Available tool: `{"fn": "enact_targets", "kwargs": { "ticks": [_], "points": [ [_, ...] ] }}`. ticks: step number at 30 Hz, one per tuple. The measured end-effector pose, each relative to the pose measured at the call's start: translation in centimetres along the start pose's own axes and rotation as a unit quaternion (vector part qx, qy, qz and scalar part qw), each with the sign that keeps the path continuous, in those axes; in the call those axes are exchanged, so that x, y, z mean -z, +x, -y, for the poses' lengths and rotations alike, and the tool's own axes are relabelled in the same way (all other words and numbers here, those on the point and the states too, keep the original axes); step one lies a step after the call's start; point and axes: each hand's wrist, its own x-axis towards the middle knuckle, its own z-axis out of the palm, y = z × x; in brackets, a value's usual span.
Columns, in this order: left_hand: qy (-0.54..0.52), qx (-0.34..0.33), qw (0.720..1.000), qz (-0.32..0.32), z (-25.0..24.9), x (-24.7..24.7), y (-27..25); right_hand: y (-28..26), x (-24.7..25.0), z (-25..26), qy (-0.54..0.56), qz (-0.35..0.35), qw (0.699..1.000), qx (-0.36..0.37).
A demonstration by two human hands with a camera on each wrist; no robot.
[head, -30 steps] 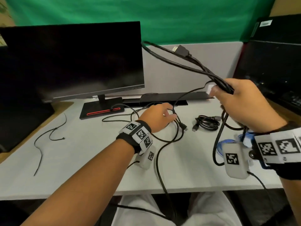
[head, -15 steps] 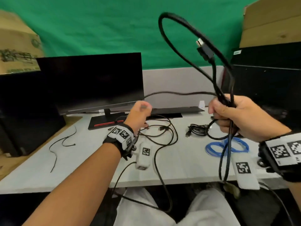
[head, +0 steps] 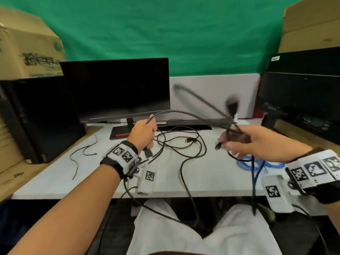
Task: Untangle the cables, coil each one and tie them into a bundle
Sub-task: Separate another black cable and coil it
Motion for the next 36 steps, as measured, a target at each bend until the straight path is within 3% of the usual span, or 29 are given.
{"fn": "enact_targets", "kwargs": {
  "ticks": [2,4,5,7,10,12,14,17,20,22,26,32,34,36],
  "points": [
    [-0.054,-0.002,0.996,0.075,-1.2,-0.1,-1.7,-0.1,-0.3,0.3,-0.06,0.079,0.995,-0.03],
    [-0.081,-0.017,0.989,0.125,-2.6,0.4,-3.4,-0.6,-0.2,0.9,-0.018,0.173,0.983,-0.056],
    [-0.088,-0.022,0.987,0.137,-3.4,0.7,-4.3,-0.9,-0.1,1.1,0.012,0.197,0.979,-0.056],
    [-0.105,-0.02,0.982,0.153,-4.8,1.4,-5.7,-1.4,0.0,1.5,0.093,0.182,0.978,-0.05],
    [-0.142,-0.015,0.969,0.202,-5.9,1.2,-7.3,-1.0,-1.3,2.2,0.205,0.067,0.974,-0.063],
    [-0.128,-0.02,0.962,0.239,-5.9,0.6,-8.0,0.0,-2.3,2.2,0.191,-0.04,0.977,-0.081],
    [-0.09,-0.025,0.96,0.263,-6.0,0.0,-8.6,1.0,-2.4,1.8,0.113,-0.189,0.972,-0.079],
    [0.006,-0.053,0.968,0.247,-6.0,0.1,-8.9,1.4,-1.1,1.2,-0.059,-0.369,0.927,-0.025],
    [0.169,-0.109,0.952,0.231,-5.4,0.1,-9.1,0.9,0.8,-0.3,-0.136,-0.458,0.879,-0.014],
    [0.221,-0.123,0.938,0.237,-4.8,-0.2,-9.7,0.8,1.7,-1.2,-0.167,-0.479,0.862,-0.023],
    [0.168,-0.123,0.952,0.223,-4.5,-0.7,-10.6,2.0,1.6,-1.9,-0.192,-0.405,0.894,-0.029],
    [0.02,-0.069,0.958,0.278,-4.7,-0.4,-12.0,4.0,-1.6,-0.4,-0.155,-0.283,0.946,0.037],
    [0.0,-0.101,0.963,0.25,-4.6,-0.6,-12.0,4.1,-3.4,0.6,-0.188,-0.179,0.965,0.038],
    [-0.005,-0.157,0.963,0.218,-4.4,-0.6,-11.6,3.7,-6.0,1.9,-0.263,-0.024,0.963,0.054]
  ]
}}
